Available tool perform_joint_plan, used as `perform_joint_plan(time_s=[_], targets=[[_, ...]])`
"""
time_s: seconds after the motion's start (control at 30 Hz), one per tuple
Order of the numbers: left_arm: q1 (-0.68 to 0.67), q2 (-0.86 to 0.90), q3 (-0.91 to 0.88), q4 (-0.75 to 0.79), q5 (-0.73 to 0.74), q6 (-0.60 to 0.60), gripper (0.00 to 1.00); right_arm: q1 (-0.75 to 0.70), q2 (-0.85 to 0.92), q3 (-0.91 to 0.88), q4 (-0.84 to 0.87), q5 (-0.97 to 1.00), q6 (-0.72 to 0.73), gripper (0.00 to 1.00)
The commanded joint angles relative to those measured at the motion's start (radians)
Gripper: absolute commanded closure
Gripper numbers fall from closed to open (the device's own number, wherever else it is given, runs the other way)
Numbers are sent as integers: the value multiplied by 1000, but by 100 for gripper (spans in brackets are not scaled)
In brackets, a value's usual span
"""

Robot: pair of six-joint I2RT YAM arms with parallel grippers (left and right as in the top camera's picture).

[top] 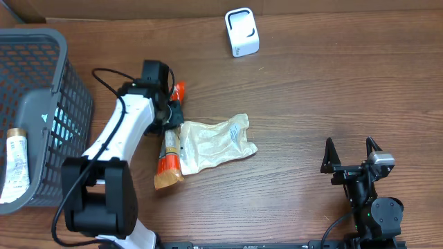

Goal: Scan the item barcode
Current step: 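Lift the red-capped pasta pack out and place it on the table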

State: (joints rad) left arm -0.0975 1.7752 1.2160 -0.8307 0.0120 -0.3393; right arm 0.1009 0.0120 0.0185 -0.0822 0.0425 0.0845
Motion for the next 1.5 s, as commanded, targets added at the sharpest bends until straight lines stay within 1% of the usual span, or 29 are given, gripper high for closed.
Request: perform_joint_plan(time_s=[0.0, 0.13, 0.23, 0.33, 0.37, 0.4, 0.47, 0.5, 0.53, 0.57, 0.6, 0.63, 0.73, 0.83, 0.93, 1.17, 1.23, 1.33, 1.4, 1.47], targets=[[-13, 18, -55, 67, -18, -20, 96, 6, -9, -10, 5, 8, -4, 0], [-47, 45, -99, 142, 30, -31, 96, 6, -9, -10, 5, 8, -4, 0], [-89, 51, -101, 165, 79, -47, 96, 6, -9, -10, 5, 8, -4, 0], [-122, 50, -101, 191, 86, -69, 96, 6, -9, -10, 5, 8, -4, 0], [-132, 50, -101, 202, 86, -69, 87, 6, -9, -10, 5, 8, -4, 0], [-134, 50, -101, 206, 85, -69, 75, 6, -9, -10, 5, 8, -4, 0], [-130, 50, -101, 206, 85, -68, 60, 6, -9, -10, 5, 8, -4, 0], [-124, 50, -101, 206, 85, -68, 50, 6, -9, -10, 5, 8, -4, 0], [-117, 50, -100, 203, 85, -68, 37, 6, -9, -10, 5, 8, -4, 0], [-109, 48, -95, 197, 85, -67, 29, 6, -9, -10, 5, 8, -4, 0], [-102, 48, -88, 188, 85, -64, 22, 6, -9, -10, 5, 8, -4, 0], [-92, 45, -73, 170, 85, -63, 18, 6, -9, -10, 5, 8, -4, 0], [-63, 31, 17, 77, 82, -28, 10, 6, -9, -10, 5, 8, -4, 0], [-37, 4, 160, -37, 56, 10, 4, 6, -9, -10, 5, 8, -4, 0], [-10, -29, 357, -161, 28, 85, 1, 6, -9, -10, 5, 8, -4, 0], [96, -48, 827, -385, 21, 244, 0, 6, -9, -10, 5, 8, -4, 0], [165, -48, 945, -455, 21, 257, 0, 6, -9, -10, 5, 8, -4, 0], [304, -49, 1059, -537, 21, 214, 1, 6, -9, -10, 5, 8, -4, 0], [418, -49, 1094, -579, 21, 172, 1, 6, -9, -10, 5, 8, -4, 0], [539, -47, 1094, -587, 21, 163, 0, 6, -9, -10, 5, 8, -4, 0]])
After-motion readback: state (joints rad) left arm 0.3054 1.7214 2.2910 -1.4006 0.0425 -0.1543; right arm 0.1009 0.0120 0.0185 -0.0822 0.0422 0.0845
